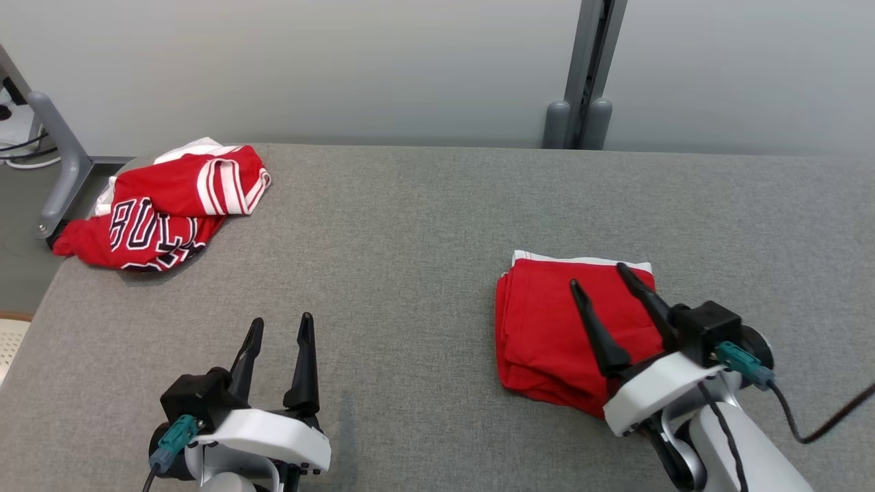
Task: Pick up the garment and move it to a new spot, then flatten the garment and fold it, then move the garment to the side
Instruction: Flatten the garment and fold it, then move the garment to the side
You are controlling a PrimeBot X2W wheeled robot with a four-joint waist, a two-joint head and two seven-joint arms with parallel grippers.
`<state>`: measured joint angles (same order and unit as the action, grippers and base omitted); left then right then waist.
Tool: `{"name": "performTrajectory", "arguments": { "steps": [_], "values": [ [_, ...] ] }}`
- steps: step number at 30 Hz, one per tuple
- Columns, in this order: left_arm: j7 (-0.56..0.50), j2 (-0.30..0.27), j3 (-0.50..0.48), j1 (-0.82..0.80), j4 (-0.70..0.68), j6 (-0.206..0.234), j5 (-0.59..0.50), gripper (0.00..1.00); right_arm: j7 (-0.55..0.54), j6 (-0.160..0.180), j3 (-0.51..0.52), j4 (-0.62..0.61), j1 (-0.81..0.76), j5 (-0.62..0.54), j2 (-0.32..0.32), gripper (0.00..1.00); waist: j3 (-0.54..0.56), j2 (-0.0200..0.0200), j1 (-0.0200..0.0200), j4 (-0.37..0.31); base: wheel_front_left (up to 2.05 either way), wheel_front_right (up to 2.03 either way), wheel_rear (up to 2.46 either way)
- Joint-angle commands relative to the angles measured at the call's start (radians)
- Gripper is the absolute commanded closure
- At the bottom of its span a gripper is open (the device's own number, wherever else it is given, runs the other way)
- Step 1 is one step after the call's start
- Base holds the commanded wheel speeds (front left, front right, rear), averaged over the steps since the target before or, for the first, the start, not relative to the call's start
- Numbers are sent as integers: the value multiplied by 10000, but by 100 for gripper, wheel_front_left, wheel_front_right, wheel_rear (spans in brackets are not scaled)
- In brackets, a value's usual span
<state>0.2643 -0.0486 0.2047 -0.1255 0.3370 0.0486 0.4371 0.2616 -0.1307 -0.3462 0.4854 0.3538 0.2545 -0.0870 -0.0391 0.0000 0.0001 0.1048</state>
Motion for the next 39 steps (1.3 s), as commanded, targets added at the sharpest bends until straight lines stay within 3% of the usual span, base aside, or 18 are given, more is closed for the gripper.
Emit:
{"name": "performTrajectory", "arguments": {
  "steps": [1, 9, 15, 39],
  "values": [
    [-1, -39, -52, -63, 5, -62, -87, 0, 49, -1, 290, -211, -248, -123, -18, 0, 63, 0, -1, -76, 0, 0, 0],
    [-1, -40, -152, 95, -15, -60, -247, 0, 52, -1, 2640, -1744, -1701, -808, 182, 0, 187, 0, -1, -296, 0, 0, 0],
    [-1, -37, -189, 337, -83, 67, -394, 0, 51, -1, 3608, -2410, -2556, -1018, 314, 0, 278, 0, -1, -369, 0, 0, 0],
    [-1, -39, -52, 458, -137, 177, -588, 0, 51, -1, 3509, -2494, -2919, -690, 344, 0, 372, 0, -1, -342, 0, 0, 0]
  ]
}}
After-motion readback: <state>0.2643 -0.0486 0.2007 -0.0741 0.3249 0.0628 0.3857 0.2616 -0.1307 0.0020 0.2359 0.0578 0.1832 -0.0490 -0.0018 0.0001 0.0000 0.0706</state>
